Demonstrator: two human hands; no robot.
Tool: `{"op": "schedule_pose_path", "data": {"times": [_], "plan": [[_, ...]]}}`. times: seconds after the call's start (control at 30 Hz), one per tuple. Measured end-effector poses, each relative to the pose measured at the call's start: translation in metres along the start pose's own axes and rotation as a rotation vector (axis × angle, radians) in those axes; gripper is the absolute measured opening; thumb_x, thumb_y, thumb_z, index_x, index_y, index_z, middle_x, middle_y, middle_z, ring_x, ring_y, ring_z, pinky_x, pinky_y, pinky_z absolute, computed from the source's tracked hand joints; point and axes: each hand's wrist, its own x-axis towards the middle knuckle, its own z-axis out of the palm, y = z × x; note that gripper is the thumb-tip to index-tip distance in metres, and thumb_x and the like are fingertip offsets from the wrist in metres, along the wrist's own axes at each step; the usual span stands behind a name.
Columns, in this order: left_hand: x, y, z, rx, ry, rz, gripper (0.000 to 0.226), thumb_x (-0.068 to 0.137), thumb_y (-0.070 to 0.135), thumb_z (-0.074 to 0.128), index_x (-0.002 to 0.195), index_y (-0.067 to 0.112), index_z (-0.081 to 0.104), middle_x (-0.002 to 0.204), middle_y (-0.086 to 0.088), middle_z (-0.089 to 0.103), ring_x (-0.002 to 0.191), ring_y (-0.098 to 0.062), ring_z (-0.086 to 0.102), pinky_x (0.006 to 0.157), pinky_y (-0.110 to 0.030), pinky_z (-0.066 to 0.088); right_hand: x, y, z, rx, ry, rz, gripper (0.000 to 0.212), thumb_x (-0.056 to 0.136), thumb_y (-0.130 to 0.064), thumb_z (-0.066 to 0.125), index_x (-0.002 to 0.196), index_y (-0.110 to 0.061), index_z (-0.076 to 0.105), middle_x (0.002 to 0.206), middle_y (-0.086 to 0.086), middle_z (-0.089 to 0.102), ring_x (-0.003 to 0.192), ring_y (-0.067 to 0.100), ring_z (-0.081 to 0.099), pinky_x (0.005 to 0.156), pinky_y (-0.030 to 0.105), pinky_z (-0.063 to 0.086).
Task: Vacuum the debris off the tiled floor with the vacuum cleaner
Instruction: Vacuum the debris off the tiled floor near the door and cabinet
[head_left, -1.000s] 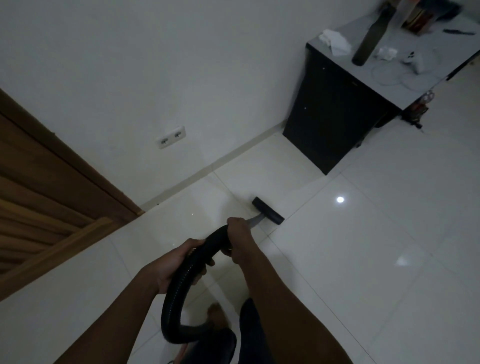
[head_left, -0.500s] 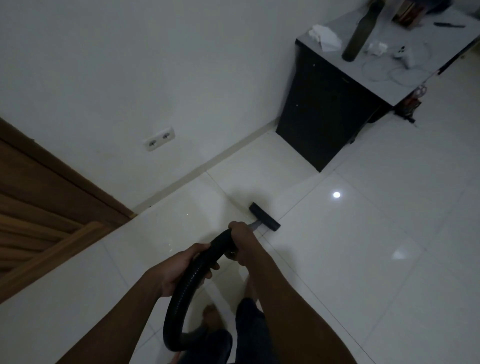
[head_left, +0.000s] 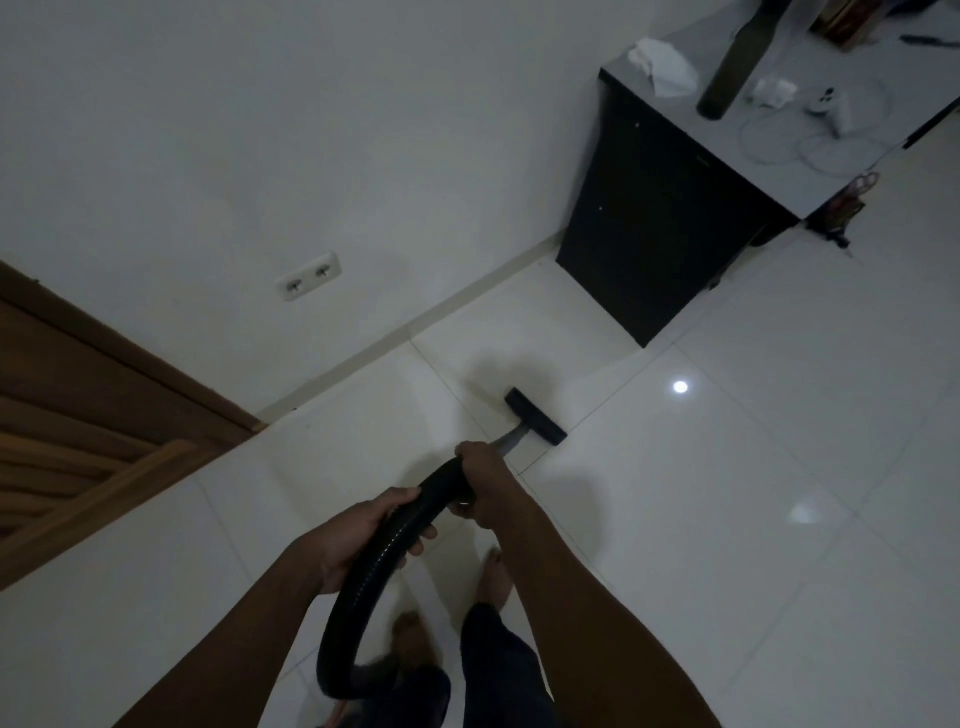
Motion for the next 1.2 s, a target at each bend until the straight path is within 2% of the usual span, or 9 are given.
{"op": "schedule_pose_path", "data": {"times": [0.1,0.2,0.4,0.5,0.57,0.67,0.77,0.9,1.2], "plan": [[0.006,0.003,0.011,0.059,0.038,0.020,0.059,0.092,0.054,0.050,0.107,0.001,0.072,0.084,-0.009,0.072,0.066,-0.015,0.062,0.069,-0.029,0.050,-0.001,-0.007,0.001,-0.002,0.047,-0.031,0.016,0.098,-0.021,0.041,0.110,-0.010,0.045,0.098,0.013,0.055,0.085,0.024,0.057,0.065,0.032,0.050],[0.004,0.004,0.002,-0.041,0.025,0.006,0.056,0.088,0.050,0.054,0.096,-0.002,0.073,0.074,-0.010,0.068,0.060,-0.017,0.058,0.059,-0.028,0.049,-0.008,-0.008,0.010,0.044,0.039,-0.094,0.020,0.098,-0.021,0.040,0.116,-0.015,0.046,0.115,0.015,0.053,0.100,0.027,0.056,0.066,0.034,0.052],[-0.033,-0.021,-0.054,-0.181,-0.173,0.018,0.069,0.032,0.044,0.096,0.077,-0.004,0.075,0.076,-0.020,0.062,0.063,-0.024,0.059,0.056,-0.030,0.050,-0.049,0.031,0.053,0.221,-0.010,-0.165,0.018,0.098,-0.021,0.043,0.116,-0.020,0.048,0.100,0.006,0.052,0.096,0.022,0.052,0.079,0.038,0.049],[-0.055,-0.037,-0.079,-0.280,-0.368,0.076,0.044,0.063,0.033,0.089,0.087,0.000,0.073,0.081,-0.017,0.067,0.072,-0.023,0.063,0.062,-0.029,0.051,-0.069,0.059,0.081,0.254,-0.050,-0.141,0.021,0.098,-0.025,0.045,0.117,-0.020,0.048,0.102,0.008,0.055,0.097,0.023,0.056,0.075,0.036,0.049],[-0.067,-0.055,-0.092,-0.330,-0.479,0.194,0.029,0.093,0.025,0.061,0.106,0.000,0.066,0.096,-0.014,0.068,0.087,-0.021,0.062,0.074,-0.028,0.048,-0.080,0.078,0.096,0.257,-0.059,-0.132,0.021,0.097,-0.026,0.044,0.117,-0.021,0.049,0.106,0.009,0.056,0.096,0.023,0.057,0.074,0.035,0.050],[-0.075,-0.075,-0.106,-0.332,-0.601,0.296,0.028,0.100,0.020,0.049,0.112,-0.004,0.059,0.099,-0.014,0.065,0.089,-0.021,0.061,0.075,-0.029,0.041,-0.092,0.098,0.112,0.278,-0.094,-0.124,0.025,0.097,-0.026,0.044,0.122,-0.021,0.046,0.113,0.011,0.058,0.096,0.023,0.059,0.072,0.033,0.052],[-0.091,-0.088,-0.112,-0.314,-0.507,0.280,0.031,0.094,0.024,0.059,0.104,-0.006,0.064,0.091,-0.016,0.068,0.080,-0.022,0.064,0.072,-0.029,0.047,-0.095,0.109,0.121,0.249,-0.128,-0.072,0.029,0.097,-0.027,0.044,0.124,-0.021,0.044,0.119,0.014,0.057,0.098,0.023,0.060,0.075,0.035,0.053],[-0.109,-0.104,-0.110,-0.243,-0.257,0.148,0.049,0.046,0.036,0.096,0.067,0.001,0.070,0.059,-0.013,0.059,0.051,-0.019,0.054,0.049,-0.027,0.045,-0.088,0.116,0.131,0.124,-0.120,0.031,0.025,0.095,-0.028,0.047,0.116,-0.015,0.048,0.119,0.015,0.058,0.102,0.026,0.060,0.066,0.034,0.052],[-0.113,-0.118,-0.102,-0.215,-0.096,0.076,0.061,0.030,0.042,0.097,0.074,0.006,0.077,0.075,-0.015,0.065,0.059,-0.021,0.058,0.054,-0.029,0.047,-0.079,0.126,0.137,0.036,-0.088,0.060,0.018,0.096,-0.028,0.045,0.102,-0.012,0.045,0.111,0.013,0.056,0.092,0.024,0.057,0.063,0.031,0.049]]}}
